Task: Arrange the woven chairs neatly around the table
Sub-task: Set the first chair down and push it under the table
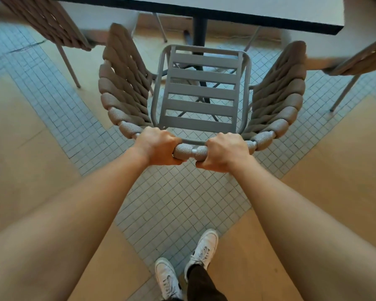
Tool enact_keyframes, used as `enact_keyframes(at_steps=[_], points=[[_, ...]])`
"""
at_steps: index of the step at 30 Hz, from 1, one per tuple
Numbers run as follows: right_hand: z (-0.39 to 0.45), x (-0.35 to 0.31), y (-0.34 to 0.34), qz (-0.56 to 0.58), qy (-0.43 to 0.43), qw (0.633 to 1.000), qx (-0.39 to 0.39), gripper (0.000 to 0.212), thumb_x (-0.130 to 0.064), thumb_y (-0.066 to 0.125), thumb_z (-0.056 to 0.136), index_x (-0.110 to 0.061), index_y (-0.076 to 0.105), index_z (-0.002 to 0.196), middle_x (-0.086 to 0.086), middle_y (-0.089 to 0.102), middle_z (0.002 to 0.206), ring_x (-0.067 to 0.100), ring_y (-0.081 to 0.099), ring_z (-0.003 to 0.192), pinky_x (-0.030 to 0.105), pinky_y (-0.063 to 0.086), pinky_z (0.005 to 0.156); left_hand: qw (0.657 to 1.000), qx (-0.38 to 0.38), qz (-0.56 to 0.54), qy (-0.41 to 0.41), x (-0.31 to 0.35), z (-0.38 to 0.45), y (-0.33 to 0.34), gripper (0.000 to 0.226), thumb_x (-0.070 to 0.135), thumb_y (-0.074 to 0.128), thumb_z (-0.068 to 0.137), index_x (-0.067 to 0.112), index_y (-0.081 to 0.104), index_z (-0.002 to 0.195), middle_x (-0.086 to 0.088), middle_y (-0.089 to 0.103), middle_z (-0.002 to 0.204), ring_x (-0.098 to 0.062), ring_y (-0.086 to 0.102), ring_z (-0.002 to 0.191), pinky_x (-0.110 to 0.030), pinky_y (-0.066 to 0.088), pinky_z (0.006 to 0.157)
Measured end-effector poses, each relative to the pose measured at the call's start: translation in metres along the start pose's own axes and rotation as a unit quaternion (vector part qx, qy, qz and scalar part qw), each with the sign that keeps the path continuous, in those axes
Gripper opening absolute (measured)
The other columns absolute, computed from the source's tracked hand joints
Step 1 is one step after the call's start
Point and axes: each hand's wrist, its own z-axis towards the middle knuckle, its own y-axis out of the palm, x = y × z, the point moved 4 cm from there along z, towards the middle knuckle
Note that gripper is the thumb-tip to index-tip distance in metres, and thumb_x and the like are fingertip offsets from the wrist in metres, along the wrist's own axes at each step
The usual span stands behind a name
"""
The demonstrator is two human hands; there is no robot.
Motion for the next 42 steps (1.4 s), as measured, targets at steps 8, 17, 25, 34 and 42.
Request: enact_keyframes(at_steps=[8, 17, 25, 34, 42], points=[[0.032, 0.017, -0.013, -0.007, -0.018, 1.0, 0.004, 0.059, -0.081, 0.051, 0.066, -0.029, 0.072, 0.085, -0.007, 0.049, 0.063, 0.021, 0.057, 0.062, 0.032, 0.042, 0.058, 1.0, 0.003, -0.004, -0.03, -0.021, 0.033, 0.001, 0.054, 0.078, 0.047, 0.081, 0.039, 0.069, 0.11, 0.007, 0.073, 0.084, -0.021, 0.07, 0.071, -0.032, 0.053, 0.064], [0.047, 0.027, -0.017, -0.008, -0.042, 0.999, 0.019, 0.057, -0.078, 0.053, 0.066, -0.028, 0.072, 0.085, -0.009, 0.045, 0.061, 0.018, 0.049, 0.055, 0.031, 0.042, 0.057, 0.999, 0.029, 0.012, -0.012, -0.029, 0.047, 0.003, 0.053, 0.076, 0.047, 0.081, 0.033, 0.072, 0.1, 0.008, 0.071, 0.08, -0.02, 0.068, 0.066, -0.028, 0.043, 0.059], [0.041, 0.024, -0.018, -0.006, -0.027, 0.999, 0.029, 0.058, -0.08, 0.049, 0.066, -0.03, 0.07, 0.084, -0.01, 0.048, 0.062, 0.019, 0.054, 0.057, 0.032, 0.043, 0.057, 0.999, 0.044, -0.014, -0.005, -0.029, 0.043, 0.008, 0.054, 0.074, 0.044, 0.081, 0.032, 0.073, 0.096, 0.007, 0.074, 0.081, -0.02, 0.071, 0.07, -0.028, 0.042, 0.06], [0.001, 0.021, -0.001, 0.132, 0.099, 0.934, 0.317, 0.053, -0.059, 0.041, 0.1, -0.027, 0.063, 0.137, 0.008, 0.036, 0.163, 0.03, 0.023, 0.154, 0.056, 0.003, 0.125, 0.969, 0.164, -0.136, -0.125, -0.026, 0.015, 0.005, 0.057, 0.068, 0.036, 0.099, 0.026, 0.068, 0.119, -0.002, 0.07, 0.125, -0.019, 0.058, 0.127, -0.043, 0.028, 0.12], [-0.001, 0.022, 0.034, 0.776, 0.532, 0.278, 0.196, 0.122, -0.041, 0.088, 0.073, -0.043, 0.003, 0.161, 0.011, 0.035, 0.16, 0.041, 0.048, 0.134, 0.065, 0.048, 0.101, 0.612, 0.266, -0.516, -0.538, -0.027, 0.006, 0.029, 0.125, 0.039, 0.084, 0.077, 0.028, -0.007, 0.16, -0.006, -0.018, 0.168, -0.036, -0.006, 0.155, -0.052, 0.007, 0.122]])
